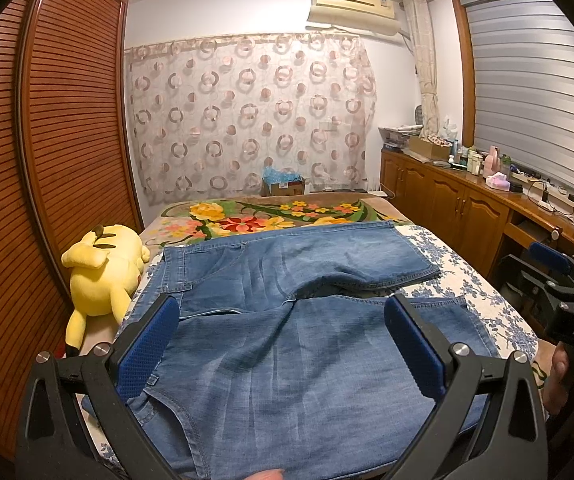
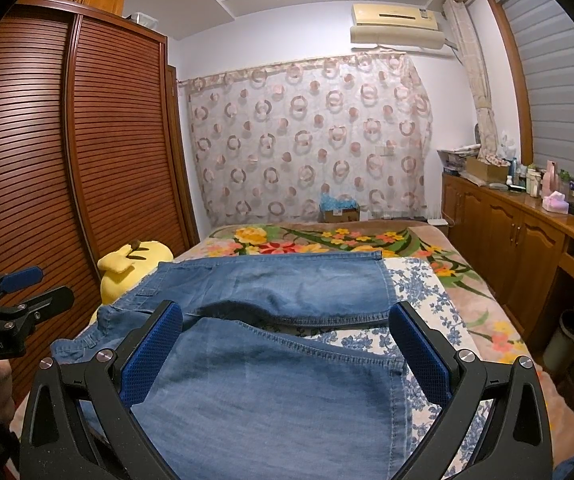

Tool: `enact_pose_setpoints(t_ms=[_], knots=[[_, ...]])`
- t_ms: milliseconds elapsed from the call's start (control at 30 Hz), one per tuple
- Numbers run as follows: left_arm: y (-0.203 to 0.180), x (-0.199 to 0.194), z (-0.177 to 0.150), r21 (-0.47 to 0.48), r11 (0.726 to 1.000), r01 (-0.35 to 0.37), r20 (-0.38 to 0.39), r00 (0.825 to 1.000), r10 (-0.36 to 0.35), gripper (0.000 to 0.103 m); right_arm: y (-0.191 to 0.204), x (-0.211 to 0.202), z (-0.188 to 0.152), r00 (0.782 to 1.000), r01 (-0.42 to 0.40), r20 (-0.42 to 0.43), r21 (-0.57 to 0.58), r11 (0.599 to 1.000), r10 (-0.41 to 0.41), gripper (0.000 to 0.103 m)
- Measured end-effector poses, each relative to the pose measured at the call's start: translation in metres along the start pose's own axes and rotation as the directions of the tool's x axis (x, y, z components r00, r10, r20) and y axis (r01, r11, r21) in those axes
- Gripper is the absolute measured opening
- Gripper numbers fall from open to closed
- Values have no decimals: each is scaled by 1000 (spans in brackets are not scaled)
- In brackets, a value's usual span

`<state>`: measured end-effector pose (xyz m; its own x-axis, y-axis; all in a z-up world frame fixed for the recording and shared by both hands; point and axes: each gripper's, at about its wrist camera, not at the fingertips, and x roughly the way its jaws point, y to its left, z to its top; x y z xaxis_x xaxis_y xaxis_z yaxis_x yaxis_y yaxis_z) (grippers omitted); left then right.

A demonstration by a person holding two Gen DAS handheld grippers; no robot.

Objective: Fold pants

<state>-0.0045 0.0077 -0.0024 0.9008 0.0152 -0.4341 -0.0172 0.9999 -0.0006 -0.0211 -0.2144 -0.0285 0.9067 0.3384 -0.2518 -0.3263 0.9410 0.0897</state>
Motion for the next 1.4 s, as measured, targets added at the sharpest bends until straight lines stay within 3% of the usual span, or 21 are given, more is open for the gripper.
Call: enact_pose_setpoints(t_ms=[733,1000,1400], knots=[[1,-1,1,4,1000,10,-9,1000,-10,103,-3,1,-1,1000,-10,1,-1,1000,10,103],[16,19,-14,-18,1000,2,-107,994,-4,103,-17,19,-17,996,-27,-81,-7,1000,27,103],[66,45,-51,-45,998,-49,-186,982,40,103,-51,34,-34,975,34,-220,-8,999,-35,99]])
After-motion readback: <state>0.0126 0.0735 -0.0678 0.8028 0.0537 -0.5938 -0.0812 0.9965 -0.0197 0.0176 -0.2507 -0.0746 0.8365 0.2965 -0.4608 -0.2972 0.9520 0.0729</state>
